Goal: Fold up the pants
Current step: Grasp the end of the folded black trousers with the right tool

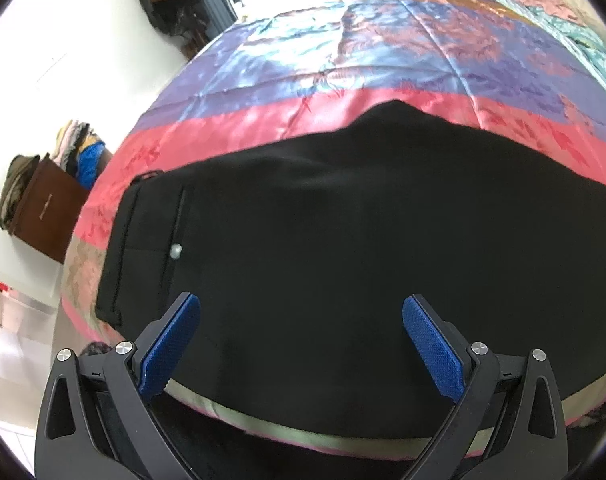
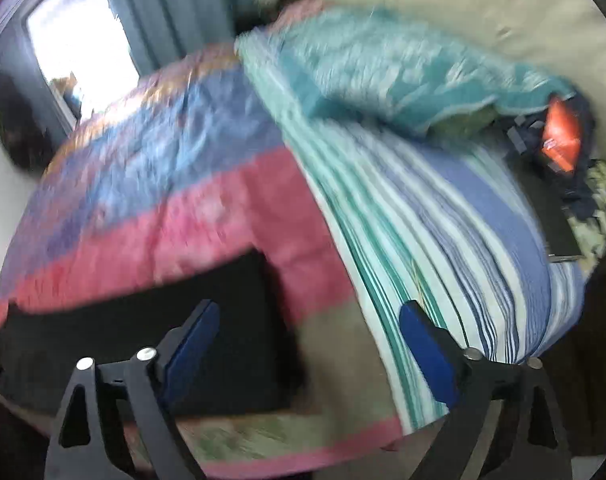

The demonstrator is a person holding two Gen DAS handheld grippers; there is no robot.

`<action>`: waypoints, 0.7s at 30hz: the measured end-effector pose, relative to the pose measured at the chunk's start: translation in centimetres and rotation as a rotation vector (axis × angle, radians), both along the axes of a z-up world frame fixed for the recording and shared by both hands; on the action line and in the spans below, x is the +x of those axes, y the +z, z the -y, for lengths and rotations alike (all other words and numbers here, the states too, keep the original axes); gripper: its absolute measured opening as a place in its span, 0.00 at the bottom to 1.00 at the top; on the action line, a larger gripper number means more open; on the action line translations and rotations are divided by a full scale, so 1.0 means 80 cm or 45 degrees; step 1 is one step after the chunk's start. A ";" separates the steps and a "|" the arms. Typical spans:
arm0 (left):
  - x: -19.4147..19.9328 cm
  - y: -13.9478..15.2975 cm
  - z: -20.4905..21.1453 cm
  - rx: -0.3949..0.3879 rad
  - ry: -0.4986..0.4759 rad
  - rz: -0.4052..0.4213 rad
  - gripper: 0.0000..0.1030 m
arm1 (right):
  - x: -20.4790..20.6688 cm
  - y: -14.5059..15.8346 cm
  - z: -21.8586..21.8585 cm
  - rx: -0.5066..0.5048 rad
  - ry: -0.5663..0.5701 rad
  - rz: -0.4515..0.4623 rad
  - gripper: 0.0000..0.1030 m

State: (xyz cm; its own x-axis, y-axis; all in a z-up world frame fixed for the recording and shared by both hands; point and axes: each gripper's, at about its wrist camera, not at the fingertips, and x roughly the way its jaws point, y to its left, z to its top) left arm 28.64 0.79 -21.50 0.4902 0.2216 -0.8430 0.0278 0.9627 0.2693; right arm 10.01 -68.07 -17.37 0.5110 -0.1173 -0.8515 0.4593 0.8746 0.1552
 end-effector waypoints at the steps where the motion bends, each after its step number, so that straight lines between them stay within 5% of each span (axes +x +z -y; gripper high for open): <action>1: -0.001 -0.001 0.002 0.001 0.000 -0.005 0.99 | 0.003 -0.006 0.003 0.036 0.034 -0.009 0.84; 6: -0.004 0.001 0.016 0.018 -0.014 -0.016 0.99 | 0.033 -0.046 -0.003 0.203 0.191 -0.039 0.75; 14: -0.006 0.008 0.029 0.045 -0.028 -0.009 0.99 | 0.055 -0.091 -0.007 0.341 0.244 -0.043 0.72; 17: -0.005 0.002 0.031 0.036 -0.018 -0.032 0.99 | 0.057 -0.099 -0.011 0.539 0.314 0.002 0.64; 21: -0.002 -0.003 0.038 0.014 -0.013 -0.057 0.99 | 0.059 -0.110 -0.010 0.605 0.278 0.005 0.54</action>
